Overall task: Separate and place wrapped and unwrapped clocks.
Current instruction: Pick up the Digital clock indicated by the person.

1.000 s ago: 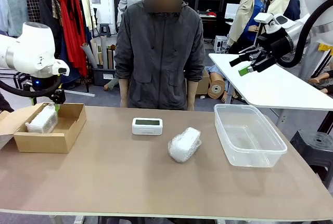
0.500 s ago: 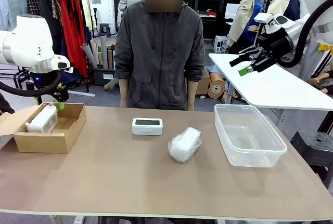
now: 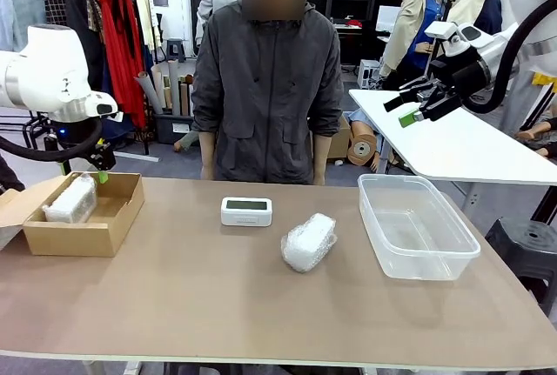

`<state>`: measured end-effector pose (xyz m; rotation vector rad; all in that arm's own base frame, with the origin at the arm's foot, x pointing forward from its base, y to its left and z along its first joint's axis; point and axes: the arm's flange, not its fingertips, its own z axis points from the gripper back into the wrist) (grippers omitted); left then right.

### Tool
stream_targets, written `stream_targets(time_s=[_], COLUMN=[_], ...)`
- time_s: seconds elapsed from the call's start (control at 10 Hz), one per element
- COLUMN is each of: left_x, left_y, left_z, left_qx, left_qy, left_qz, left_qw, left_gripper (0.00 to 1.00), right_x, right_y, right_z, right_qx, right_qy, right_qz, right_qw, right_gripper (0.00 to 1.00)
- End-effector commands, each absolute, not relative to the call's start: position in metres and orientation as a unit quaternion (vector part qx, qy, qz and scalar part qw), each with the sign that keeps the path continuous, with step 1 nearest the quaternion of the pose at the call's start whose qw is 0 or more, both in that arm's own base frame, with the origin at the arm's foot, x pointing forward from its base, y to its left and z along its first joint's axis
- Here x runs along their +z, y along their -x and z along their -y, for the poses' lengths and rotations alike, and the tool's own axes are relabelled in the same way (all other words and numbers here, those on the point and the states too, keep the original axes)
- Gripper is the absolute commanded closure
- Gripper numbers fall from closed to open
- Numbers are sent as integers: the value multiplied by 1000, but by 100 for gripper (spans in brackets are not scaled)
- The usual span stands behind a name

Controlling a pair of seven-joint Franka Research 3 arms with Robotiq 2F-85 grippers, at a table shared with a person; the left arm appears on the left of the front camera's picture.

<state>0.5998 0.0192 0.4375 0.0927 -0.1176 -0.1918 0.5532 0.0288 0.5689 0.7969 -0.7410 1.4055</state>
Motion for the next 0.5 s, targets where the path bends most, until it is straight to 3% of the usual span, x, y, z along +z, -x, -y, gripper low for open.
stream_targets(time_s=[0.0,0.3,0.4], left_x=[438,438,446], left_y=[-600,-600,-604], left_z=[-19,-19,-24], left_qx=[-91,-96,-183], left_qy=[-50,-46,-31], left_qz=[64,59,34], left_qw=[993,993,982], left_gripper=[0,0,0], right_x=[571,571,571], right_y=[-553,-553,-553], right_z=[-29,-29,-29], right_qx=[615,615,615], right_qy=[-346,-346,-346], right_qz=[324,324,324], right_qw=[630,630,630], right_gripper=[0,0,0])
